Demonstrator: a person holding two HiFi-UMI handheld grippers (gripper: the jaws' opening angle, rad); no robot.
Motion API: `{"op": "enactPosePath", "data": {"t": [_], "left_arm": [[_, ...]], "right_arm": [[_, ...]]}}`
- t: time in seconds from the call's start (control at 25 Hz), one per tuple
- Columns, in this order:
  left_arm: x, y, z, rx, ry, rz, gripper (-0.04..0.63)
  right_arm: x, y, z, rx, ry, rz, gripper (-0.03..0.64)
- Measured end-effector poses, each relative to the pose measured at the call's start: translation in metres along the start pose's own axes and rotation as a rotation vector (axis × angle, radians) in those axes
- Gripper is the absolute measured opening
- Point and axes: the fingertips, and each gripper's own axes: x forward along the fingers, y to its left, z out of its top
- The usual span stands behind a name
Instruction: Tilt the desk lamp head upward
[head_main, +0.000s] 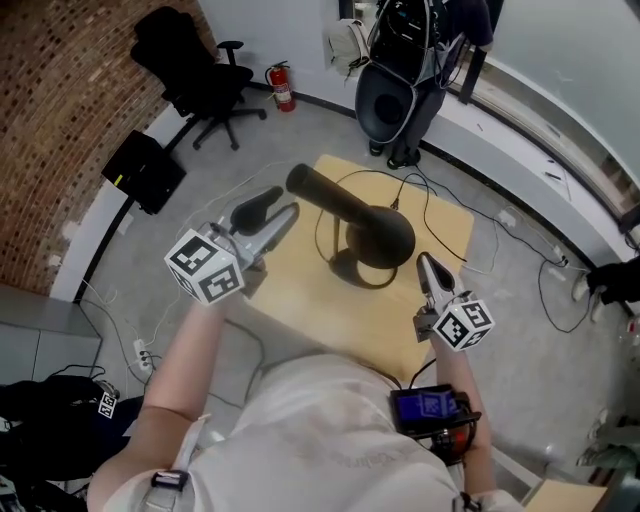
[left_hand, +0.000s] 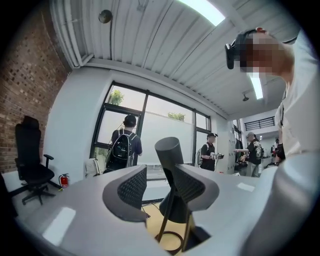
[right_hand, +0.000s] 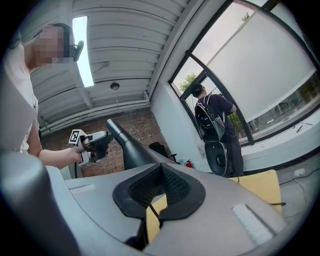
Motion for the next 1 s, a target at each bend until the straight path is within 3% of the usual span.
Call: {"op": "enactPosePath", "data": {"t": [0.24, 0.48, 0.64, 0.8, 0.92, 1.0], "left_arm": [[0.012, -0.005, 0.015, 0.04, 0.01, -0.057, 0.258], [0.024, -0.014, 0.028, -0.044, 0.025, -0.122, 0.316], [0.035, -0.02, 0.035, -0.079, 0.043, -0.156, 0.319], [0.04, -0.02, 0.048, 0.024, 0.064, -0.145, 0.316], [0.041, -0.02, 0.051, 0.151, 0.087, -0.116, 0.284], [0.039, -0.02, 0.05, 0.173, 0.095, -0.099, 0.275]], "right_arm": [[-0.001, -0.004, 0.003, 0.008, -0.003, 0.003, 0.017], [-0.004, -0.003, 0.001, 0.006, 0.001, 0.01, 0.017], [0.001, -0.004, 0.002, 0.001, 0.013, 0.019, 0.02], [0.011, -0.003, -0.002, -0.002, 0.056, 0.047, 0.05], [0.018, -0.004, -0.008, 0.032, 0.085, 0.065, 0.101], [0.024, -0.006, -0.011, 0.085, 0.094, 0.07, 0.157]]}}
